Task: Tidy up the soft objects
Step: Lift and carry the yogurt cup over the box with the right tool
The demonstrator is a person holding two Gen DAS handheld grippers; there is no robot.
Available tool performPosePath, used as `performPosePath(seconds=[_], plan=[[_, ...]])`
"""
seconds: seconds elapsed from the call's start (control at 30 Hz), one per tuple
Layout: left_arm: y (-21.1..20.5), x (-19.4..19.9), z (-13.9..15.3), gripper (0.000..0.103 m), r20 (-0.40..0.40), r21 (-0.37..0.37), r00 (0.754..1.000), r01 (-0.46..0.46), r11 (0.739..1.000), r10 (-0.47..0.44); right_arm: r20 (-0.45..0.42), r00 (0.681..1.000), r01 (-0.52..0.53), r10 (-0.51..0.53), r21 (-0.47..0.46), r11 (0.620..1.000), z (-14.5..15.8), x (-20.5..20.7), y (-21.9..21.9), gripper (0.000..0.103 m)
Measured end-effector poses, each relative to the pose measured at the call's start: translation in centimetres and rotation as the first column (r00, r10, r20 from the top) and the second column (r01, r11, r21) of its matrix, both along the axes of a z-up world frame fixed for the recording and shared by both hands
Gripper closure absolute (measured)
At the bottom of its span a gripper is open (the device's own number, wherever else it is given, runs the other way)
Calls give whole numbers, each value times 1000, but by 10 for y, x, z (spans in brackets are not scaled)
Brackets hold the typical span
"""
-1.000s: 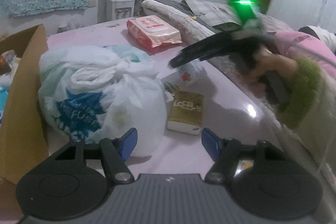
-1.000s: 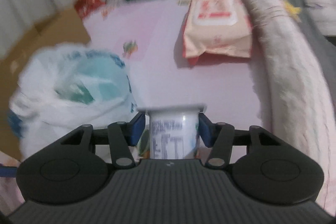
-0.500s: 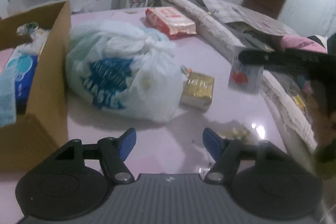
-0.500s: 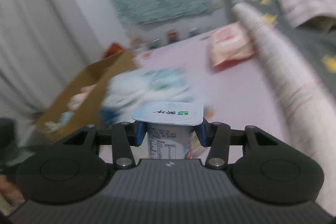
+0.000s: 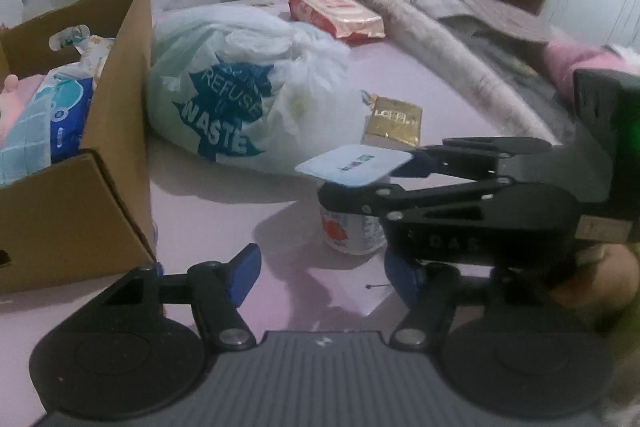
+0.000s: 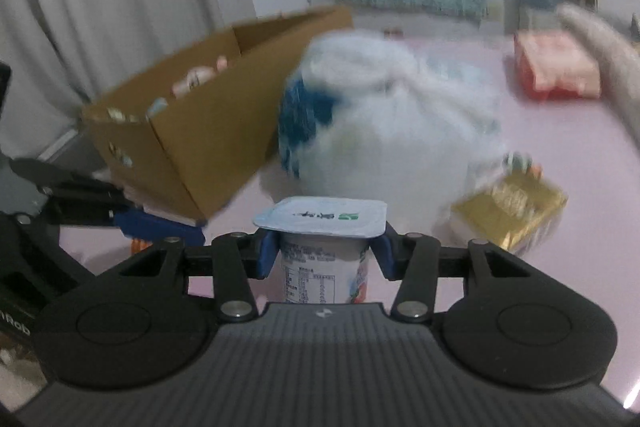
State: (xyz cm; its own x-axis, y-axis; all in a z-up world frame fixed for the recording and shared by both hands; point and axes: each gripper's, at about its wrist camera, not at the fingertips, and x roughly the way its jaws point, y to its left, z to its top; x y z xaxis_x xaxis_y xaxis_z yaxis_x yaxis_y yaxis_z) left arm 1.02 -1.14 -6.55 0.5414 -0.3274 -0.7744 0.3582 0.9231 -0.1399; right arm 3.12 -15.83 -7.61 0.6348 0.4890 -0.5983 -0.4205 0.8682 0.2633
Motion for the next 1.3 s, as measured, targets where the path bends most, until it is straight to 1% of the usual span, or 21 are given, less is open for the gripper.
performPosePath(seconds=[0.07, 0.13, 0.23, 0.33, 0.47, 0.6, 0.67, 0.77, 0.83, 0.9, 1.03, 1.1, 1.13, 1.2, 1.27, 1.3], plan=[[0, -1, -4, 34, -8, 1, 1000, 7, 1000, -7, -21, 1000, -4, 4, 18, 1000, 2, -1, -6, 52], [1, -1, -5, 34, -14, -10, 1000, 9, 1000, -9, -37, 999, -12, 13, 32, 999, 5, -1, -11, 44], [1, 0, -7, 34, -11, -7, 1000, 7, 1000, -7, -53, 998, -20, 23, 57, 998, 9, -4, -17, 34], [2, 1, -7, 34, -8, 1, 1000, 5, 1000, -5, -70, 997, -8, 15, 108, 994, 16, -12, -26, 31], [1, 1, -7, 34, -3, 8, 1000, 4, 1000, -4, -111, 993, 66, -43, 217, 974, 22, -11, -46, 31], [0, 2, -6, 34, 11, 12, 1000, 9, 1000, -9, -196, 976, 154, -91, 334, 930, 19, -1, -63, 31], [-2, 2, -6, 34, 15, 12, 1000, 10, 1000, -11, -244, 964, 194, -107, 364, 911, 14, 6, -66, 31], [-4, 4, -5, 34, 25, 8, 1000, 15, 1000, -15, -309, 945, 236, -112, 402, 885, 5, 15, -67, 36], [-6, 4, -4, 34, 36, 1, 999, 24, 1000, -24, -347, 932, 254, -101, 430, 866, -2, 20, -67, 44], [-8, 5, -2, 34, 54, -12, 998, 41, 999, -40, -373, 922, 273, -102, 440, 856, -6, 23, -65, 48], [-16, 11, -2, 34, 87, -26, 994, 66, 997, -63, -427, 897, 306, -116, 411, 859, -14, 28, -59, 57], [-20, 16, -4, 34, 87, -33, 994, 75, 997, -71, -451, 885, 320, -118, 403, 858, -19, 29, -57, 61], [-22, 18, -6, 34, 87, -36, 993, 78, 996, -75, -460, 880, 324, -116, 406, 854, -21, 29, -57, 65], [-25, 22, -9, 34, 89, -39, 993, 87, 995, -84, -471, 874, 334, -118, 408, 850, -24, 30, -58, 67], [-28, 26, -13, 37, 78, -34, 993, 86, 996, -83, -471, 875, 334, -113, 415, 846, -25, 30, -59, 68], [-29, 28, -15, 42, 74, -35, 994, 82, 996, -80, -471, 875, 336, -115, 416, 845, -25, 30, -59, 69]])
